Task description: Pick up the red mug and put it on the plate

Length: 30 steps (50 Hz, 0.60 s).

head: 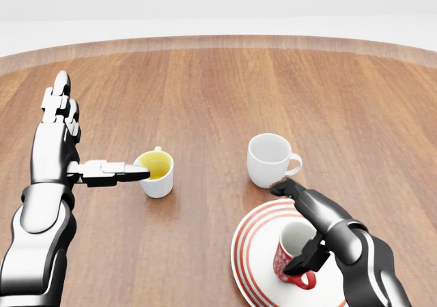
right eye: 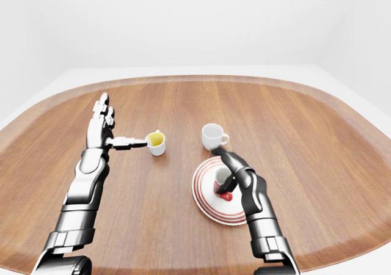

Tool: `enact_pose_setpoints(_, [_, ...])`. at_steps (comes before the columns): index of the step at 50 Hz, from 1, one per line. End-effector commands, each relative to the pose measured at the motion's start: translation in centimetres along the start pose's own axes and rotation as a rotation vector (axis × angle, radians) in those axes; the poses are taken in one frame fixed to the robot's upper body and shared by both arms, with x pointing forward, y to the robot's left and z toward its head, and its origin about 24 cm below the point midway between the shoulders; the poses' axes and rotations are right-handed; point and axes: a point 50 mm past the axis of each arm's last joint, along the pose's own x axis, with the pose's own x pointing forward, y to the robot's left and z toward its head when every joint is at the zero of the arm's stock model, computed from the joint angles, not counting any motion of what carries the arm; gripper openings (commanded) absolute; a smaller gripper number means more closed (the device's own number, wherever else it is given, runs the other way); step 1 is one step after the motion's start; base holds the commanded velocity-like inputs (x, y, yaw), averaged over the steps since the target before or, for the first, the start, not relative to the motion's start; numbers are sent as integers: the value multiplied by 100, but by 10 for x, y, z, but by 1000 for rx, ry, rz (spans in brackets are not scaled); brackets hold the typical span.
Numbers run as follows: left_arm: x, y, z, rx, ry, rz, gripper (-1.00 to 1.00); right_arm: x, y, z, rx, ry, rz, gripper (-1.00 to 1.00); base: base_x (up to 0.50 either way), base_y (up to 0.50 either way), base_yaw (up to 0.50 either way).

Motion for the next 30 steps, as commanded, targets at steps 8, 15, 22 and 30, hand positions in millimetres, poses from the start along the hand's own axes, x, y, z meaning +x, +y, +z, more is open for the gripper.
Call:
enact_pose_setpoints(8, [0,0,-1,1,3,1,100,2,4,-4,-16,26,5,100,0,0,0])
enact_pose_setpoints(15, [0,0,1,0,-4,2,100,2,4,-4,-14,27,5,100,0,0,0])
enact_pose_setpoints(22, [0,2,4,-3,-18,3,100,-2,-5,9,-39,-22,-10,100,0,0,0])
enact_pose_setpoints(30, [0,5,17,6,-72,-8,100,-16,-26,36,-100,-117,-49,100,0,0,0])
